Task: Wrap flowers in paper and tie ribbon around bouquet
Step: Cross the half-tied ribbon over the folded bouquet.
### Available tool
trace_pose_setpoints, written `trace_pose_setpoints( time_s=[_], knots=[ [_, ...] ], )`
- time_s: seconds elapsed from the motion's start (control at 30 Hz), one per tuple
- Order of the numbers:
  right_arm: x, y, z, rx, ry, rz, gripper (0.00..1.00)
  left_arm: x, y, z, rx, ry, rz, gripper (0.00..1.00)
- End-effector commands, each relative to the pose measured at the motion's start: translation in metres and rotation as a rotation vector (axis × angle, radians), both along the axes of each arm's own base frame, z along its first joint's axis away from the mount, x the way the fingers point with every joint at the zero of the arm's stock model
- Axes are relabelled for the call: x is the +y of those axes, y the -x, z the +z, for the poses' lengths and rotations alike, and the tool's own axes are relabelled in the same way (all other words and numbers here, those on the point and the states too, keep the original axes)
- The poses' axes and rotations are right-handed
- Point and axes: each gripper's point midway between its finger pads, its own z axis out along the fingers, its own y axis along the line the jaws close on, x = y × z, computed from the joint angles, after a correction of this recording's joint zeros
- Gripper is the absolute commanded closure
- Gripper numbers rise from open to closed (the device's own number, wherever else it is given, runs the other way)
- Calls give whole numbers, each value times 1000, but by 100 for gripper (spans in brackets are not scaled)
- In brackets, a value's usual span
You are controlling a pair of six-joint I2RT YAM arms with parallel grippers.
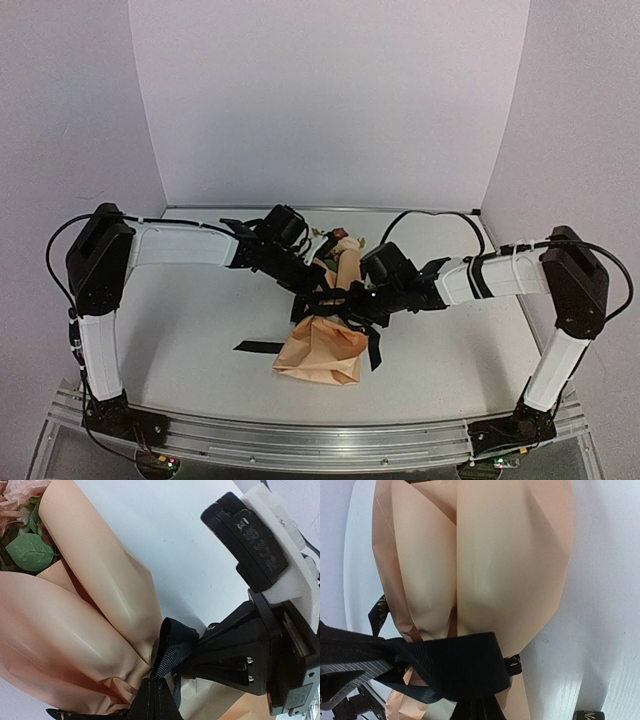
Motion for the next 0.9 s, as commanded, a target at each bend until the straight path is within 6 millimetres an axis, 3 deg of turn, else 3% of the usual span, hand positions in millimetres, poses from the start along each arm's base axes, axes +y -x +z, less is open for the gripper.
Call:
trace_pose_setpoints(
  time_s=[0.0, 0.4, 0.63, 0.87],
  knots=[
    [15, -17, 17, -23, -90, -45, 99, -6, 5, 37, -56, 99, -29, 100],
    [20, -38, 21, -51, -247, -139, 99, -1, 17, 38, -52, 138, -58, 100],
    [23, -35, 5, -14, -285, -157, 100, 3, 3, 41, -94, 122, 16, 100],
    [22, -38, 8, -47, -329, -174, 99, 0, 15, 37, -62, 144, -39, 100]
  ],
)
